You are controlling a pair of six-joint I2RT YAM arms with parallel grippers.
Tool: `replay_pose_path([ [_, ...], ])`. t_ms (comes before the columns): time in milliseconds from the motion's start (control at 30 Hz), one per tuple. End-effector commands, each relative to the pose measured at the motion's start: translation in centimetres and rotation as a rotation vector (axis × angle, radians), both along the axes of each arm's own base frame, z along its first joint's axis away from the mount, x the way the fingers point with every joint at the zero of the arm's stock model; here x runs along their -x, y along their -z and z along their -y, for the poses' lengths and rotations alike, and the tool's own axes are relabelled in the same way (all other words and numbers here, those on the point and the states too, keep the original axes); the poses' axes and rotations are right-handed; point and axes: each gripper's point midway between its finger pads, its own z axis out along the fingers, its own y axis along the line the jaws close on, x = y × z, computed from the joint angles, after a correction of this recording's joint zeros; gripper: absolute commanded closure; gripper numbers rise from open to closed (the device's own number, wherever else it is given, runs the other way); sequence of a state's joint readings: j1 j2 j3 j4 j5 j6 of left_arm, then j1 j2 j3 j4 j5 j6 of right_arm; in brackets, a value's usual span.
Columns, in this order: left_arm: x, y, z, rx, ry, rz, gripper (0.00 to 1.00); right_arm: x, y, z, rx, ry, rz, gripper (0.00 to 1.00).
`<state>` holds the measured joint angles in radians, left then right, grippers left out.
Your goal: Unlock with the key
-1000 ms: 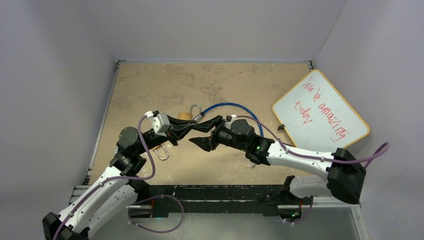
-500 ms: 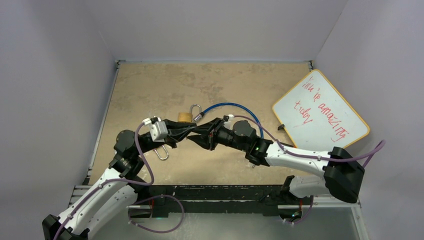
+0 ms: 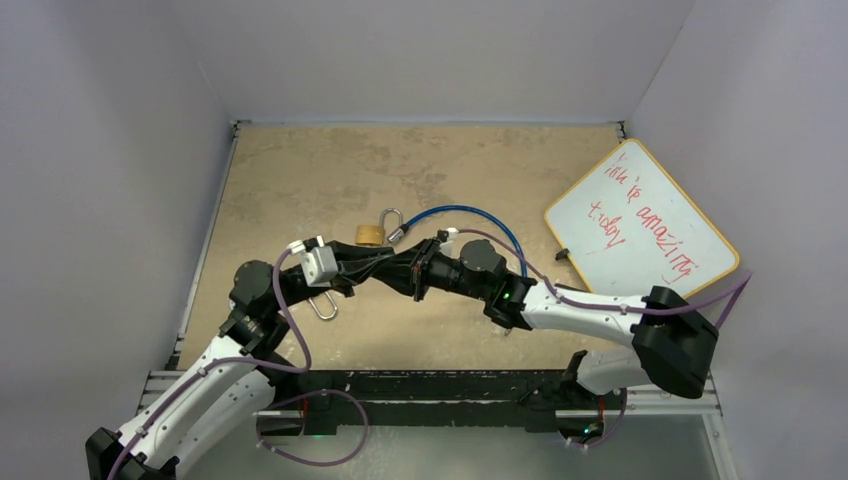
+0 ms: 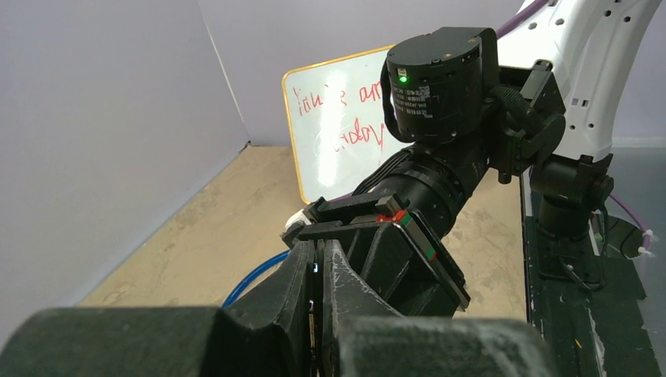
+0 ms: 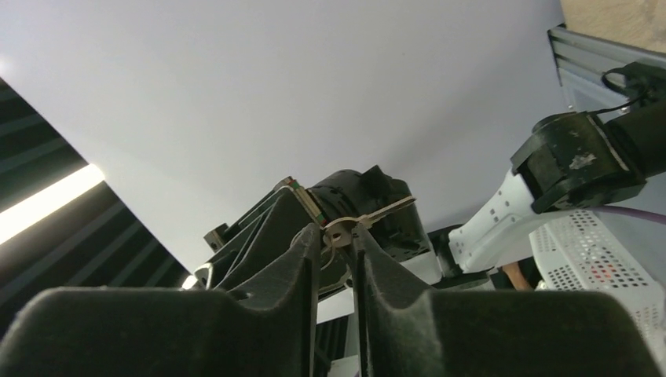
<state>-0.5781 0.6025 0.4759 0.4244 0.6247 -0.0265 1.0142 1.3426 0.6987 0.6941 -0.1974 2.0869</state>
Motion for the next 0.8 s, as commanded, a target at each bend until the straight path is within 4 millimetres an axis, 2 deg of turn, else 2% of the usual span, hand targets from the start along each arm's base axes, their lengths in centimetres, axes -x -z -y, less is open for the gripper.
replay_pose_path([
  [0, 0.26, -0.54, -0.07, -0.007, 0.005, 0.075, 1.00, 0.03, -4.66, -0.15, -0.142, -0.022, -0.041, 0.80],
  [133, 0.26, -0.45, -0.13, -0.009, 0.001, 0.072, 1.00, 0.02, -4.67, -0.11, -0.147, -0.021, -0.041, 0.89],
  [433, 0.21, -0.36, -0.09, -0.011, 0.001, 0.065, 1.00, 0.06, -4.36, -0.26, -0.141, -0.027, -0.040, 0.97],
  [600, 0.57, -0.48, 0.09, -0.005, 0.026, 0.061, 1.00, -0.15, -4.25, -0.59, -0.132, -0.025, -0.034, 0.81],
  [767, 0.73, -0.44, 0.19, -0.007, 0.037, 0.064, 1.00, -0.26, -4.33, -0.95, -0.136, -0.032, -0.033, 0.80],
])
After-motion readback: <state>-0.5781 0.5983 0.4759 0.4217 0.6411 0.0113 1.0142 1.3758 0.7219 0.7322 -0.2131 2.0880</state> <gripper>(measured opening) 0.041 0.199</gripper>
